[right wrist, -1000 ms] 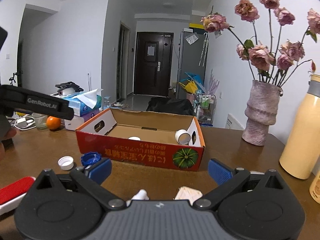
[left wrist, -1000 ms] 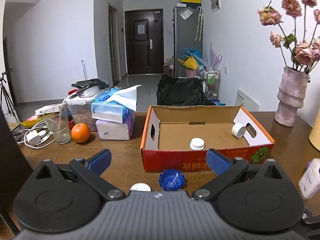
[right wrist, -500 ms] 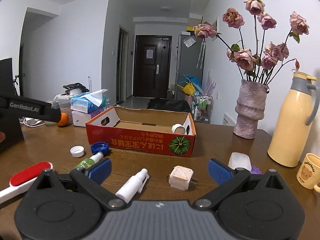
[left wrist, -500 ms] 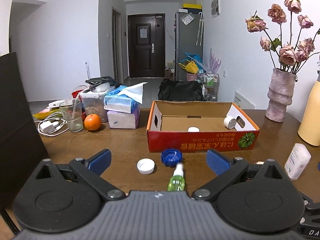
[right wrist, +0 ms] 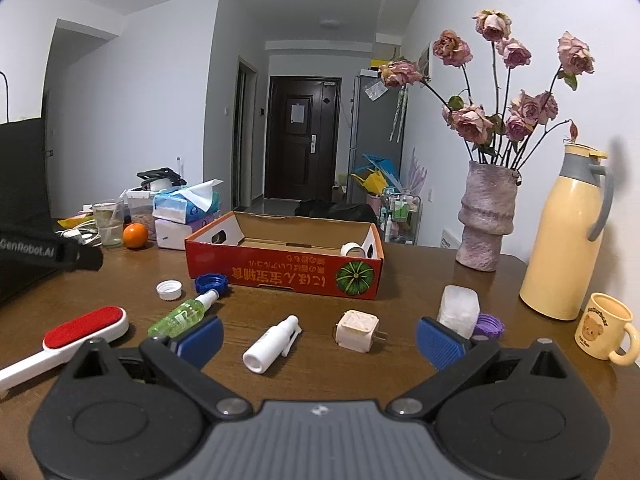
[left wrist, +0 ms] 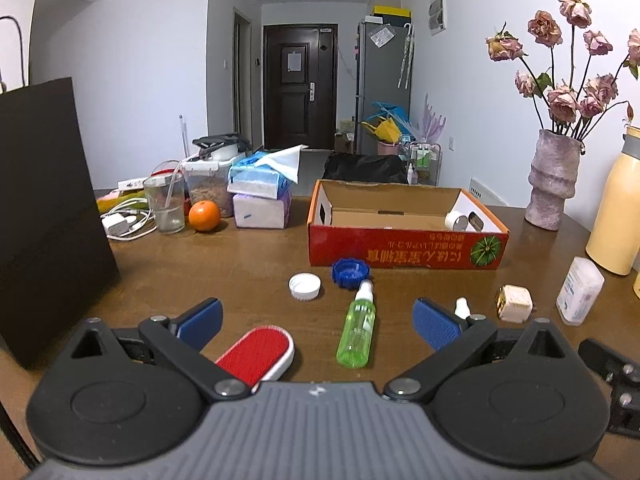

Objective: Organize rigid objects
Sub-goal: 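Withdraw both tools from the box and move the left tool toward the red lint brush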

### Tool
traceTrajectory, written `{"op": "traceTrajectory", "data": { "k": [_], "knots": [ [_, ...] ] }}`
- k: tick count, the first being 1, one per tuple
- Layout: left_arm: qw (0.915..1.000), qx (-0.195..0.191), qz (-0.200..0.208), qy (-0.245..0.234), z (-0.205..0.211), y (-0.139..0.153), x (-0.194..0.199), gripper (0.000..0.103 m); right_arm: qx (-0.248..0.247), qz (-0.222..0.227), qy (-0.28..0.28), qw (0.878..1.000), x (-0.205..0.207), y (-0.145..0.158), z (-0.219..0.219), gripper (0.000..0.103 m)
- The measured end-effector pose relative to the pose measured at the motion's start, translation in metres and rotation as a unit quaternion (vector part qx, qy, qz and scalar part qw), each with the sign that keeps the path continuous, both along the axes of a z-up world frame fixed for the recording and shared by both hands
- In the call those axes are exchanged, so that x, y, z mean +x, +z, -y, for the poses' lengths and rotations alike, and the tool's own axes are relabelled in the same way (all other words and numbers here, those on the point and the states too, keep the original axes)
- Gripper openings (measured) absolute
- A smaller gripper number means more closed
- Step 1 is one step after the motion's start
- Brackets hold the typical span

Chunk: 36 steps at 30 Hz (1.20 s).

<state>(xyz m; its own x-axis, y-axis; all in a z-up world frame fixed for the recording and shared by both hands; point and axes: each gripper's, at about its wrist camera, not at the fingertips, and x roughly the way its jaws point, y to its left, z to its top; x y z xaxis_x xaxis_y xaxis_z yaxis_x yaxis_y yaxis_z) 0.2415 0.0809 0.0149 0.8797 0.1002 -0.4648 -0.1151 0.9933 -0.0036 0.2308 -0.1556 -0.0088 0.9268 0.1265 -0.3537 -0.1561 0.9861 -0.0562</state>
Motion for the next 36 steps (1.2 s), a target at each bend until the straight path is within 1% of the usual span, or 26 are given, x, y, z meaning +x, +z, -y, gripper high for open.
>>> {"op": "traceTrajectory", "data": {
  "k": [8,18,36],
  "knots": [
    [0.9999,-0.009,-0.012,-0.001,-0.005,-0.014,-0.012,0.103,0.005,-0.006,0.001,1.0,-0.009,-0.004,0.005,0.103],
    [0.9995,-0.003,-0.031,-0.003,-0.005,-0.032,-0.005,0.103,0.004,-0.015,-0.003,1.0,-0.004,-0.014,0.005,0.103],
    [0.9967,0.015,-0.077,0.021,-0.053,-0.066,0.026,0.103,-0.003,-0.043,0.003,0.999,0.022,-0.032,-0.008,0.103]
  ]
}}
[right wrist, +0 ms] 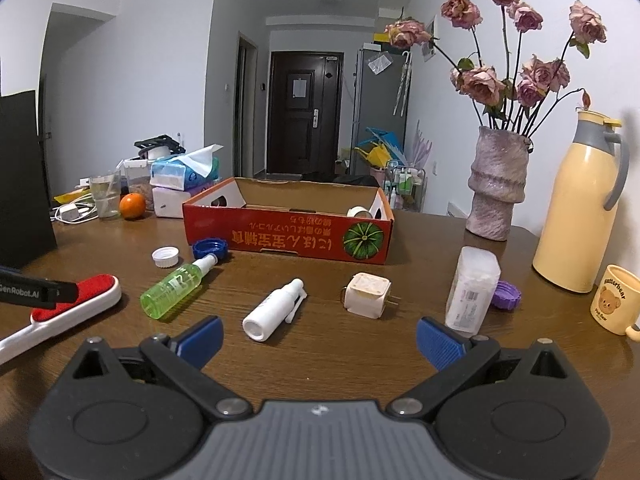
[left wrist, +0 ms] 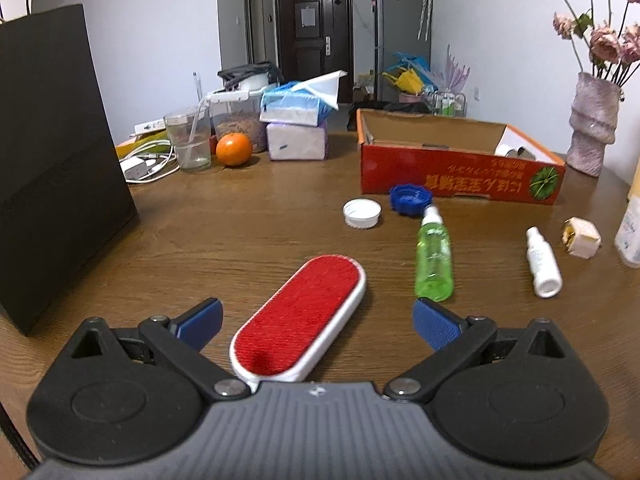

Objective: Organize rigid objects
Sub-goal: 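Withdraw both tools from the box and move the left tool toward the red lint brush, then close the left gripper on the red lint brush handle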

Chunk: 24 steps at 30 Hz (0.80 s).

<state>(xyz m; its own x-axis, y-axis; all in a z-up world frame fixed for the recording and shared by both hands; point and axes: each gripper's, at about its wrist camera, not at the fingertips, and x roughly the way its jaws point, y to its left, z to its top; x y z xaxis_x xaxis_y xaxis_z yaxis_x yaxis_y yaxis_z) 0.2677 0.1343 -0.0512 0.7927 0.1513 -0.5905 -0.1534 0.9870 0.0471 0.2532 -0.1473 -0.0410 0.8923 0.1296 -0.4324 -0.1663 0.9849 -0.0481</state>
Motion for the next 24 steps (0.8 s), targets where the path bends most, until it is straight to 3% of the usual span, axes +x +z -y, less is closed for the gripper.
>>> {"op": "traceTrajectory", "data": {
  "k": [12,13,17,24],
  "knots": [
    [0.999,-0.014,-0.041,-0.002,-0.03,-0.03,0.018,0.102,-0.008,-0.021,0.002,1.0,0.021,-0.012,-0.013,0.103],
    [0.9989,-0.019,-0.043,-0.002,-0.032,-0.032,0.019,0.1,-0.009,-0.023,0.002,1.0,0.023,-0.013,-0.013,0.103],
    [0.9975,-0.044,-0.054,-0.009,-0.038,-0.037,0.024,0.074,-0.014,-0.027,0.007,1.0,0.028,-0.016,-0.02,0.103],
    [0.9972,-0.053,-0.05,-0.014,-0.036,-0.037,0.023,0.061,-0.025,-0.034,0.013,0.999,0.038,-0.02,-0.028,0.103]
  ]
}}
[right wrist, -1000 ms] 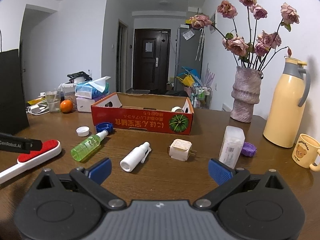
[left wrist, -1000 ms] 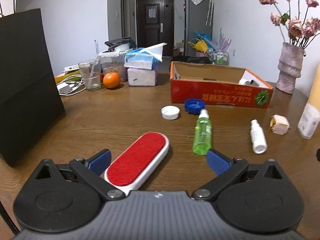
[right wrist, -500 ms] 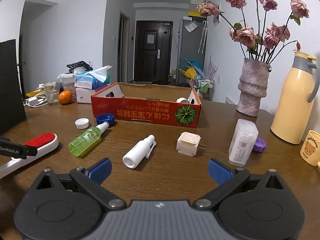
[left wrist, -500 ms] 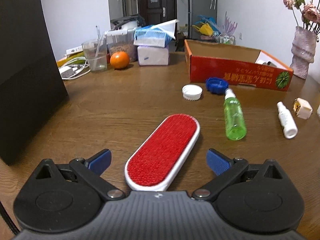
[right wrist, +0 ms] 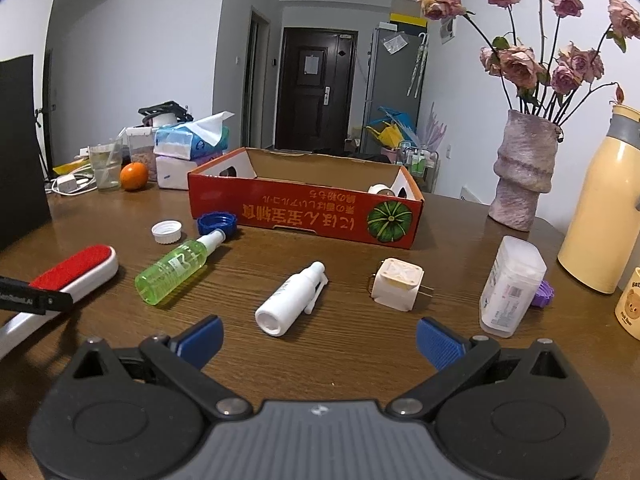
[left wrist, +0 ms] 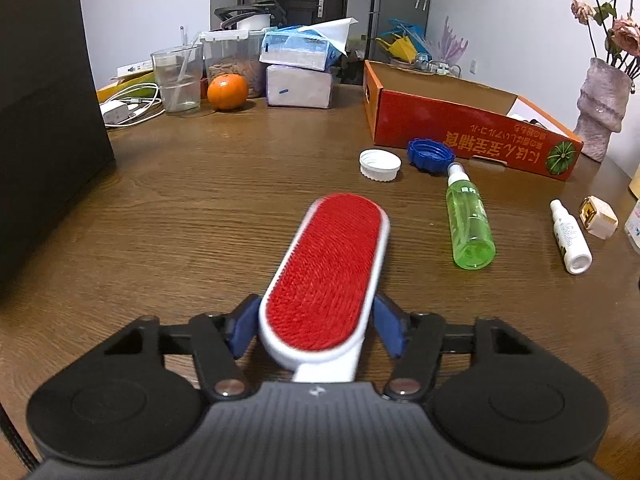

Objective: Organize rigid objects
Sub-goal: 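Close the left gripper on the red lint brush handle, then lift the lint brush with the left tool while the right gripper grasps the white spray bottle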

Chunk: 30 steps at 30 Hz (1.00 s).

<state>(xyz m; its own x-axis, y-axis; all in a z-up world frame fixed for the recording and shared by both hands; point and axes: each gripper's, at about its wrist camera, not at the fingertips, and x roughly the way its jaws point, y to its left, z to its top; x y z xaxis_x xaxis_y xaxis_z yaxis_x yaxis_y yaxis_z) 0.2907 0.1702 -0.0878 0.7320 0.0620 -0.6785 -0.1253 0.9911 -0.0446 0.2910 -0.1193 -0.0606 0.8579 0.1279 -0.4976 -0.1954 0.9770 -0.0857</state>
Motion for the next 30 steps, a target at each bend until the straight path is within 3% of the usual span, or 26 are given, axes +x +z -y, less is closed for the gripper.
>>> {"op": "traceTrajectory", "data": {
  "k": [5,8,13,16,30],
  "knots": [
    [1.0,-0.002,-0.001,-0.002,0.005,0.001,0.0,0.059,-0.01,-0.003,0.006,1.0,0.005,-0.002,-0.005,0.103],
    [1.0,0.0,-0.006,0.007,0.005,0.0,0.004,0.07,-0.016,-0.003,0.011,1.0,0.009,-0.003,-0.008,0.103],
    [0.9996,-0.012,-0.008,0.024,0.0,-0.001,0.017,0.071,-0.023,-0.002,0.016,1.0,0.021,-0.003,-0.014,0.103],
    [0.9997,-0.012,-0.003,0.02,0.001,-0.001,0.02,0.057,-0.025,-0.003,0.016,1.0,0.03,-0.004,-0.019,0.103],
    [0.9993,-0.021,0.008,0.032,-0.005,-0.002,0.016,0.056,0.002,-0.05,-0.04,0.998,0.096,-0.025,-0.035,0.095]
  ]
}}
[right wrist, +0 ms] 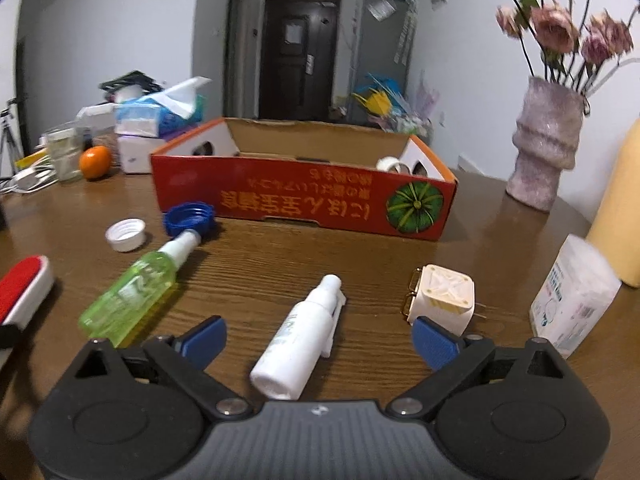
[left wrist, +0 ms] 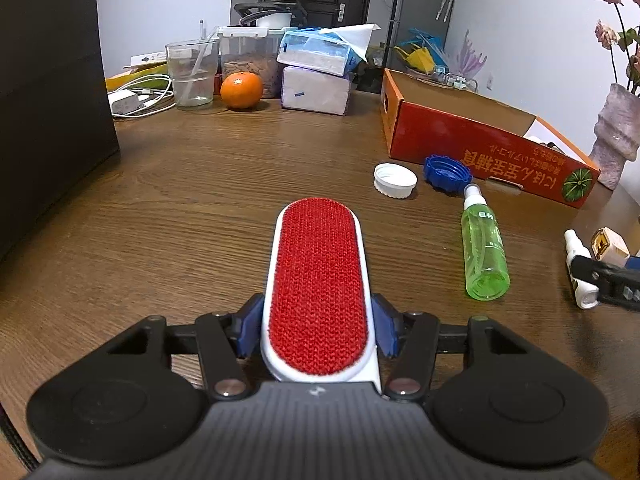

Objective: Organize rigid objects
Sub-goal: 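Lift the lint brush with the left tool while the right gripper grasps the white spray bottle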

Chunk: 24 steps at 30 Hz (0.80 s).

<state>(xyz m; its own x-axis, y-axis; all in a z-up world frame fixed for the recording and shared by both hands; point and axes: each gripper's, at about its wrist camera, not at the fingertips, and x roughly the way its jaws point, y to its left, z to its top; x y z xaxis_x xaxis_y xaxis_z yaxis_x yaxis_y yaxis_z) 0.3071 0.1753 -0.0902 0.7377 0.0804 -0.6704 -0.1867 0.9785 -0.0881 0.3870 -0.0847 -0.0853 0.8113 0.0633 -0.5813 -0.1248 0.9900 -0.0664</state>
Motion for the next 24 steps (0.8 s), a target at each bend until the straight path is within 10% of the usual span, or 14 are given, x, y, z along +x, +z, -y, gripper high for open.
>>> {"op": "traceTrajectory", "data": {
  "k": [10,24],
  "knots": [
    [1.0,0.0,0.001,0.003,0.0,0.0,0.0,0.056,0.032,-0.026,-0.01,0.999,0.015,-0.016,0.003,0.029],
    [1.0,-0.002,0.002,0.006,-0.002,0.0,0.0,0.057,0.038,-0.016,-0.01,0.999,0.008,-0.015,0.007,0.027]
  ]
}}
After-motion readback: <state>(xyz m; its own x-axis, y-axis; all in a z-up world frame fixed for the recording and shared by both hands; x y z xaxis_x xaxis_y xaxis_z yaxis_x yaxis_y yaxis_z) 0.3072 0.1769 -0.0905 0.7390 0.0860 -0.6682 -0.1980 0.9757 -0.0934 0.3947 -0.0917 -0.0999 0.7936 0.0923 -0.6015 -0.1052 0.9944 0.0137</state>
